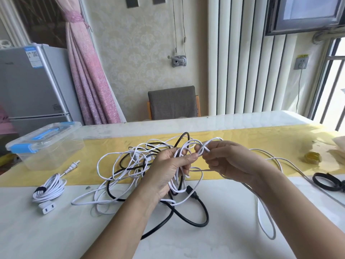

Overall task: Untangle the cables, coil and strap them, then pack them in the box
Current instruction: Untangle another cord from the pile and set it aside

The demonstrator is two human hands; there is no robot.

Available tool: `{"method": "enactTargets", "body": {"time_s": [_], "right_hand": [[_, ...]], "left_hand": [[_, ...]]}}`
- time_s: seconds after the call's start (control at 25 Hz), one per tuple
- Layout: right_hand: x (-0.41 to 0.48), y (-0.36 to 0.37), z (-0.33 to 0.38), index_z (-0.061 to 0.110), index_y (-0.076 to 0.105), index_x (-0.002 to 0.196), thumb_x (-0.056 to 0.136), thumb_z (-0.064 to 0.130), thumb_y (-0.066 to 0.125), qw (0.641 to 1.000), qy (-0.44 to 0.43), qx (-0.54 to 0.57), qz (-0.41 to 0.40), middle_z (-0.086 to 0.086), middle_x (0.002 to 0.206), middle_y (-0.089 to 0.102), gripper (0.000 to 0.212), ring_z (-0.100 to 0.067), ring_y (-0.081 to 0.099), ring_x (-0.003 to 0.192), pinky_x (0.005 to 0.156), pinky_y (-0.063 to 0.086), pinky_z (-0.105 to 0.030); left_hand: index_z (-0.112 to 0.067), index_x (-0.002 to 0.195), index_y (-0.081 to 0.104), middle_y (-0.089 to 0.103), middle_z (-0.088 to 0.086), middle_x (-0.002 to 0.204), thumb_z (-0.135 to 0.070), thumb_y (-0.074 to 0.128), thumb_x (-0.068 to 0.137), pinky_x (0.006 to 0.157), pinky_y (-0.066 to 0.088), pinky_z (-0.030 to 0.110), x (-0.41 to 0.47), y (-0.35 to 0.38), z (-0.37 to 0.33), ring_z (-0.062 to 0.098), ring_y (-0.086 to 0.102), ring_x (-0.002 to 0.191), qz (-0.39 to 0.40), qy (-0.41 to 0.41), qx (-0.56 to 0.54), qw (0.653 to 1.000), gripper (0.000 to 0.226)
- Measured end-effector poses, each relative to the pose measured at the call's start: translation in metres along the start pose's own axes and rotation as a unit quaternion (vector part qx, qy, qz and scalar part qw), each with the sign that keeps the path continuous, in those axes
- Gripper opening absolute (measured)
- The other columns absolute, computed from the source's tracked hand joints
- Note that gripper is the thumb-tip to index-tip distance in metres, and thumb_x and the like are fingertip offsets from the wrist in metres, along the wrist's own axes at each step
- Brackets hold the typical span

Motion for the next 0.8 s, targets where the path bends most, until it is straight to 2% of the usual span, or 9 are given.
{"method": "enactTargets", "body": {"time_s": [0.12, 0.28, 0.36, 0.44, 0.56, 0.64, 0.68, 0.76, 0.8], "right_hand": [[-0.003, 0.002, -0.001, 0.003, 0.065, 0.086, 0.072, 0.002, 0.071, 1.0, -0.011, -0.024, 0.013, 0.004, 0.058, 0.051, 0.015, -0.008, 0.04, 0.054, 0.055, 0.031, -0.017], [-0.004, 0.007, 0.001, 0.008, 0.066, 0.075, 0.079, 0.01, 0.068, 0.993, -0.048, -0.08, -0.071, 0.004, 0.048, 0.045, 0.005, -0.005, 0.034, 0.044, 0.042, 0.029, -0.009], [-0.004, 0.007, 0.0, 0.013, 0.066, 0.07, 0.078, 0.014, 0.07, 0.992, -0.058, -0.091, -0.071, 0.007, 0.047, 0.042, 0.008, -0.004, 0.031, 0.041, 0.038, 0.024, -0.01], [-0.004, 0.008, 0.0, 0.018, 0.067, 0.063, 0.068, 0.021, 0.077, 0.994, -0.058, -0.078, -0.043, 0.007, 0.049, 0.042, 0.012, -0.006, 0.031, 0.045, 0.043, 0.02, -0.015], [-0.001, 0.012, -0.005, 0.02, 0.065, 0.061, 0.07, 0.018, 0.08, 0.996, -0.059, -0.064, -0.026, 0.002, 0.052, 0.045, 0.017, -0.009, 0.034, 0.049, 0.049, 0.022, -0.019], [0.0, 0.012, -0.005, 0.011, 0.062, 0.065, 0.075, 0.015, 0.077, 0.986, -0.069, -0.122, -0.09, -0.004, 0.053, 0.046, 0.019, -0.01, 0.038, 0.046, 0.046, 0.03, -0.015], [0.001, 0.009, -0.006, 0.007, 0.06, 0.065, 0.077, 0.013, 0.076, 0.968, -0.082, -0.187, -0.146, -0.005, 0.053, 0.047, 0.021, -0.012, 0.04, 0.046, 0.046, 0.032, -0.017], [0.005, -0.002, -0.008, 0.001, 0.061, 0.065, 0.078, 0.015, 0.074, 0.887, -0.103, -0.362, -0.266, -0.008, 0.056, 0.053, 0.024, -0.021, 0.047, 0.051, 0.048, 0.034, -0.026], [0.006, -0.006, -0.008, 0.0, 0.063, 0.067, 0.078, 0.016, 0.074, 0.849, -0.106, -0.42, -0.304, -0.01, 0.061, 0.058, 0.023, -0.026, 0.053, 0.058, 0.052, 0.036, -0.029]], "left_hand": [[-0.015, 0.064, 0.047, 0.043, -0.001, 0.052, 0.001, 0.067, 0.081, 0.046, 0.037, 0.019, 0.001, 0.002, 0.002, 0.01, 0.04, 0.043, -0.02, -0.015, -0.025, 0.999, 0.03], [-0.015, 0.068, 0.049, 0.039, 0.003, 0.057, 0.004, 0.065, 0.081, 0.039, 0.032, 0.017, -0.001, 0.007, 0.001, 0.009, 0.033, 0.038, -0.041, 0.0, -0.034, 0.999, 0.028], [-0.014, 0.076, 0.05, 0.044, 0.001, 0.055, 0.003, 0.062, 0.083, 0.038, 0.027, 0.016, -0.001, 0.009, -0.001, 0.006, 0.03, 0.035, -0.035, -0.004, -0.071, 0.997, 0.022], [-0.013, 0.083, 0.054, 0.048, -0.003, 0.05, 0.001, 0.057, 0.087, 0.035, 0.024, 0.015, -0.001, 0.011, -0.002, 0.004, 0.028, 0.032, -0.029, -0.02, -0.103, 0.994, 0.015], [-0.012, 0.089, 0.06, 0.045, -0.004, 0.044, 0.002, 0.051, 0.092, 0.034, 0.026, 0.015, -0.001, 0.011, 0.001, 0.006, 0.029, 0.031, -0.063, -0.003, -0.028, 0.998, 0.017], [-0.012, 0.096, 0.059, 0.053, -0.002, 0.047, -0.003, 0.048, 0.094, 0.038, 0.033, 0.018, -0.002, 0.009, 0.004, 0.012, 0.039, 0.034, -0.102, 0.032, 0.083, 0.991, 0.014], [-0.013, 0.1, 0.058, 0.059, -0.002, 0.052, -0.006, 0.049, 0.095, 0.04, 0.037, 0.021, -0.004, 0.009, 0.004, 0.013, 0.045, 0.037, -0.111, 0.05, 0.133, 0.984, 0.012], [-0.022, 0.103, 0.055, 0.064, -0.002, 0.063, -0.013, 0.056, 0.093, 0.044, 0.04, 0.021, -0.007, 0.009, 0.006, 0.012, 0.049, 0.04, -0.104, 0.085, 0.223, 0.966, 0.014], [-0.026, 0.099, 0.058, 0.062, -0.006, 0.06, -0.017, 0.059, 0.092, 0.045, 0.039, 0.018, -0.008, 0.008, 0.006, 0.01, 0.048, 0.039, -0.097, 0.106, 0.272, 0.952, 0.011]]}}
Point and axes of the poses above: each hand's wrist, its own x-axis towards the middle knuckle, its own y-axis out of the palm, z = x × y, the point moved 1 cm from there along x, towards the middle knuckle
